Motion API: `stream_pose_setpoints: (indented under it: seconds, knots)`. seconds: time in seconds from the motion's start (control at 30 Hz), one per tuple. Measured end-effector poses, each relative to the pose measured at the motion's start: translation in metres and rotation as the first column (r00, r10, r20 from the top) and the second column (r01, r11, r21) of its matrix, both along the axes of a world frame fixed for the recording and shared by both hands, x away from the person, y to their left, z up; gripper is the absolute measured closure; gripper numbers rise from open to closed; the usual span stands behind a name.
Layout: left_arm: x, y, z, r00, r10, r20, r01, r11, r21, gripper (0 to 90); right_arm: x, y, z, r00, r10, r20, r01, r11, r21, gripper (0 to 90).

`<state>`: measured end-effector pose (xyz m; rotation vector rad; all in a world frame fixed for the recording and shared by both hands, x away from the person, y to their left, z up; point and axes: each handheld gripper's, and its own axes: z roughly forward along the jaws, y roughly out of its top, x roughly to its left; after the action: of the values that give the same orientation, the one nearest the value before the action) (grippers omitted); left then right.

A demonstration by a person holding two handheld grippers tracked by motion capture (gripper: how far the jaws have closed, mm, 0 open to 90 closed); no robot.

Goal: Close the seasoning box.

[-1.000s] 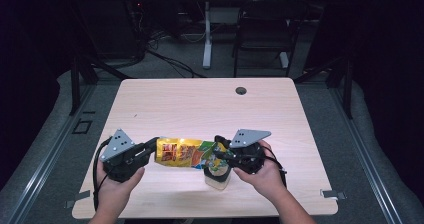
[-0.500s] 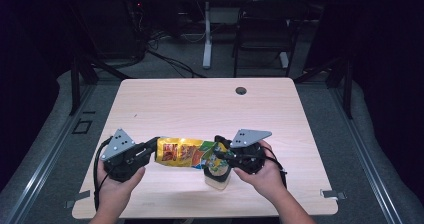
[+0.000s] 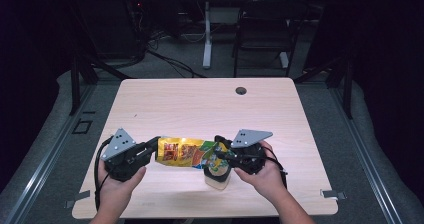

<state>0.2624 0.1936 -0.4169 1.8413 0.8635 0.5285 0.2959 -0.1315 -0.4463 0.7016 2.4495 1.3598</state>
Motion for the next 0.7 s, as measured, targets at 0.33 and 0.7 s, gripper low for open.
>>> stream_pose_setpoints:
  seconds: [0.33, 0.7]
  knots:
    - [-0.0003, -0.0031, 0.0018, 1.0000, -0.006, 0.004, 0.006, 1.0000, 0.000, 86.1, -0.0006, -0.0034, 0.0008, 1.0000, -0.007, 0.002, 0.007, 1.000, 0.005, 87.1]
    - [-0.0006, -0.0022, 0.0044, 1.0000, -0.005, 0.005, 0.005, 1.0000, 0.000, 86.1, 0.0000, -0.0019, -0.0004, 1.0000, -0.006, 0.001, 0.006, 1.000, 0.009, 86.9]
